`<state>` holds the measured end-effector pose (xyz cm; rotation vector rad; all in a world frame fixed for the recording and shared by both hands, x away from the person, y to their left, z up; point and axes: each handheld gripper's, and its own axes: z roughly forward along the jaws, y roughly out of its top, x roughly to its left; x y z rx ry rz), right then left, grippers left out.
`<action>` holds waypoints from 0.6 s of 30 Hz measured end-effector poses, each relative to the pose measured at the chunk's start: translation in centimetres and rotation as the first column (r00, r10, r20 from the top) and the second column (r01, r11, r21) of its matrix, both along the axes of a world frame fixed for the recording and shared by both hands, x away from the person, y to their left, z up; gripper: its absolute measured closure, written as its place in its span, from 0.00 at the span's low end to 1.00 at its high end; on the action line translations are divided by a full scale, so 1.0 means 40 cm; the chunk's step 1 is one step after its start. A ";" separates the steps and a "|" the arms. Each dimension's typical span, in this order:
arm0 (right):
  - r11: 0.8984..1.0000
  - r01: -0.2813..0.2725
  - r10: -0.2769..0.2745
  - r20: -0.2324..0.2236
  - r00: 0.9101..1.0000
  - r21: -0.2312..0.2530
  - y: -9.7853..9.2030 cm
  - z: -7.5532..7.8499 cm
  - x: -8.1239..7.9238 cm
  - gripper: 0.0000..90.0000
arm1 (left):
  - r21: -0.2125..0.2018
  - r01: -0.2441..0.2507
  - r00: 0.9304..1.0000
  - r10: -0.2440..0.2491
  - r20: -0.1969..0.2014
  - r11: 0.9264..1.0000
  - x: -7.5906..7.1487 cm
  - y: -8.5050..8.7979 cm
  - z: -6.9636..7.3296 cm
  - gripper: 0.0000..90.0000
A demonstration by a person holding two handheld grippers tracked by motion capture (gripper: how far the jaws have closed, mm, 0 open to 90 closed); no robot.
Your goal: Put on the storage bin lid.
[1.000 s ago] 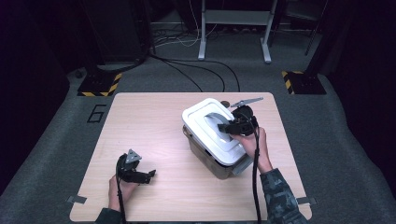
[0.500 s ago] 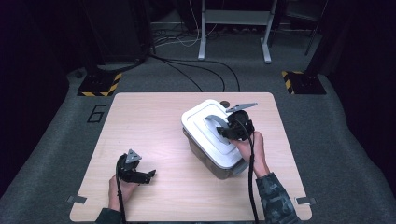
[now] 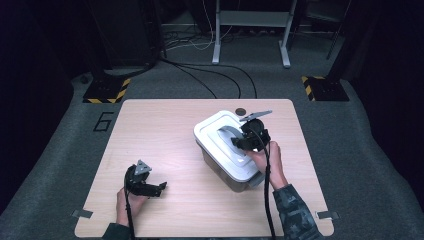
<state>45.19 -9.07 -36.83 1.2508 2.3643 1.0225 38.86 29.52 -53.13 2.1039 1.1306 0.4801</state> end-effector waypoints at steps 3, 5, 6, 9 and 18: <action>1.000 0.004 -0.004 -0.002 1.000 -0.003 0.001 0.000 0.003 0.75 | -0.006 -0.004 1.000 0.004 0.002 1.000 0.000 -0.001 -0.001 0.00; 1.000 -0.002 0.003 0.002 1.000 -0.007 0.002 0.000 0.003 0.75 | -0.006 -0.003 1.000 0.003 0.001 1.000 0.000 -0.001 -0.001 0.00; 1.000 -0.003 0.003 0.003 1.000 -0.007 0.002 0.000 0.003 0.75 | -0.006 -0.003 1.000 0.003 0.001 1.000 0.000 -0.001 -0.001 0.00; 1.000 -0.023 0.023 -0.002 1.000 -0.015 0.002 0.006 0.002 0.75 | -0.001 0.002 1.000 -0.002 0.000 1.000 0.000 0.000 0.000 0.00; 0.999 -0.042 0.042 0.001 0.999 -0.018 -0.004 0.017 -0.002 0.74 | 0.000 0.003 1.000 -0.003 -0.001 1.000 0.000 0.000 0.000 0.00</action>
